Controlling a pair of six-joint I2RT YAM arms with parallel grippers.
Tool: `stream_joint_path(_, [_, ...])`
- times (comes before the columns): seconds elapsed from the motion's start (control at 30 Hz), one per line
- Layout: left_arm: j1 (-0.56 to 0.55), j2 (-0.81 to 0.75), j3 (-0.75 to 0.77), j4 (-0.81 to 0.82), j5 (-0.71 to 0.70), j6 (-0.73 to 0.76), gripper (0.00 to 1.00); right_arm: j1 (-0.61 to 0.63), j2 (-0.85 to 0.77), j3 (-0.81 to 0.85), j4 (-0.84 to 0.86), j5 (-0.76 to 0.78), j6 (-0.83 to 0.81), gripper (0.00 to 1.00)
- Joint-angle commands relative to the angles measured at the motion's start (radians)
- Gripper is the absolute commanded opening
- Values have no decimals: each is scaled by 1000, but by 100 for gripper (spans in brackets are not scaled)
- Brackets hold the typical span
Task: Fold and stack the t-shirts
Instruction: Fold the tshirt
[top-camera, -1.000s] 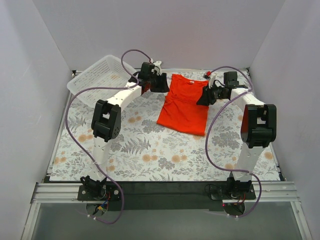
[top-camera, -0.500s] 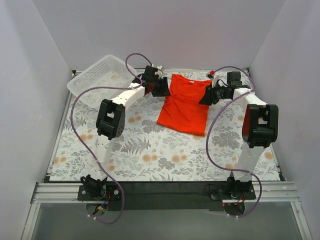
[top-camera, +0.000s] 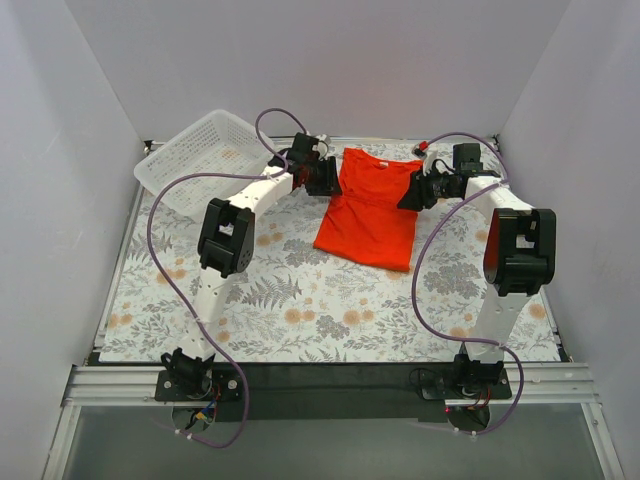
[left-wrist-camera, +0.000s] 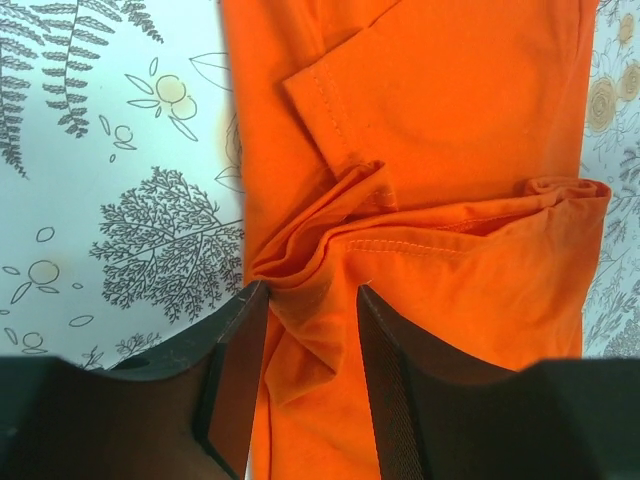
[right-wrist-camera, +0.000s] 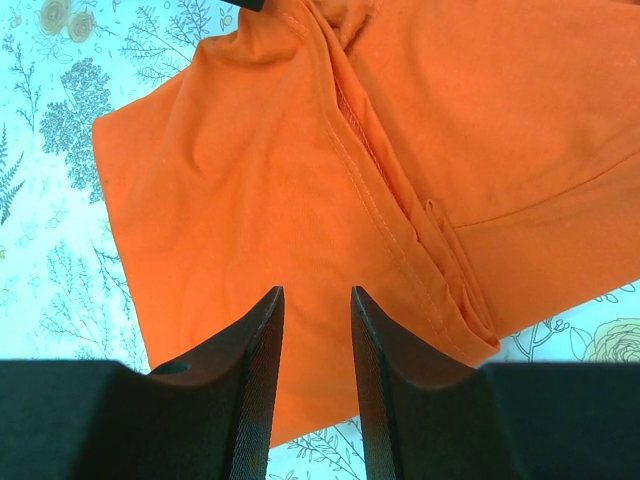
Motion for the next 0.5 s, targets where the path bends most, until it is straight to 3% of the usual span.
stream_joint_path(0.0, [-9,8,62,-15,16,-14,39,-28,-27,-9,18,-21,10,34])
stream_joint_path(0.33, [-28,-14,70,-55,-76,44,45,-36,-26,-10,22,-30,14,34])
stream_joint_path(0.47, [-35,2,85,-60,-82,46,43,-36,-29,-12,24,-30,16,34])
